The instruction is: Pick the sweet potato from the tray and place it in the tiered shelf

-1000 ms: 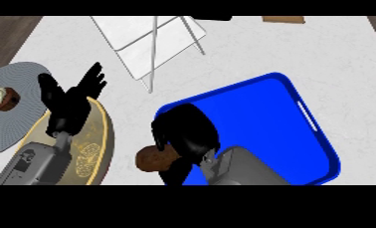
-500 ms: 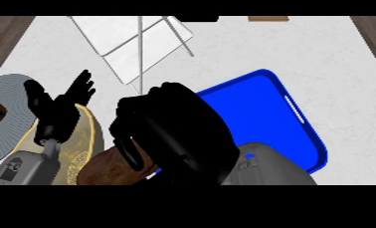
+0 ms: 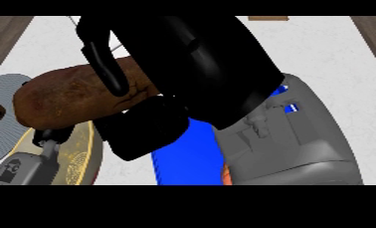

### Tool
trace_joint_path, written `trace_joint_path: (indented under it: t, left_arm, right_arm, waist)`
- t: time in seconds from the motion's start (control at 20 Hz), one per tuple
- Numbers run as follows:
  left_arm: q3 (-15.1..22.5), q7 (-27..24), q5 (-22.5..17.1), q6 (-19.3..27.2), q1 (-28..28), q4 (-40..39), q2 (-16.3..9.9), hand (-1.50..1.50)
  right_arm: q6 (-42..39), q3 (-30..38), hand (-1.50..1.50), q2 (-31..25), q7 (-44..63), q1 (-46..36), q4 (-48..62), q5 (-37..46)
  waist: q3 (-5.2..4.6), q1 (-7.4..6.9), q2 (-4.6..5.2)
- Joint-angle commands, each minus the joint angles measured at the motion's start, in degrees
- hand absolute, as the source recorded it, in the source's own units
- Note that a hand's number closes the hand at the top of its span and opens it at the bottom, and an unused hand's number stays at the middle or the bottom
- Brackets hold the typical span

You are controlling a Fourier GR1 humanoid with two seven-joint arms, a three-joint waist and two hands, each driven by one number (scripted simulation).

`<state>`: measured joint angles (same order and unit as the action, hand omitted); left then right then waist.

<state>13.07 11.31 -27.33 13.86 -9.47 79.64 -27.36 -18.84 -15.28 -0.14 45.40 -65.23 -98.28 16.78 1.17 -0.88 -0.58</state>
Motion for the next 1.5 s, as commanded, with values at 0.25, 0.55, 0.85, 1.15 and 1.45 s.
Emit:
trace_joint_path:
  t: [0.25,0.55,0.85,1.15,1.45]
  left_arm:
    - [1.54,0.27,0.73,-0.31,2.43,-4.87,2.11,0.0]
    - [2.72,2.86,0.51,0.35,2.5,-0.7,1.68,0.0]
    - [1.87,2.68,-0.26,-0.91,1.37,-3.13,1.54,0.0]
    - [3.5,0.1,1.29,0.34,3.43,-3.65,3.07,0.0]
    - [3.21,2.93,0.12,0.63,1.61,-0.94,2.4,0.0]
  right_arm:
    - [0.27,12.86,1.5,-1.96,-0.98,-18.66,19.3,-2.15]
    - [0.02,15.03,1.5,-5.61,-13.01,-21.81,32.92,-0.39]
    - [-2.66,14.98,1.5,-6.77,-19.53,-26.17,42.81,0.22]
    - [1.23,12.3,1.5,-5.0,-27.43,-27.12,51.67,5.23]
    - [8.26,12.52,1.5,-4.41,-36.77,-26.71,61.35,8.92]
  waist:
    - [-1.35,-0.48,1.03]
    - [-1.29,-1.66,1.35]
    - [-1.32,-1.34,1.49]
    - [-1.37,-1.9,1.7]
    - [-1.33,-2.84,2.05]
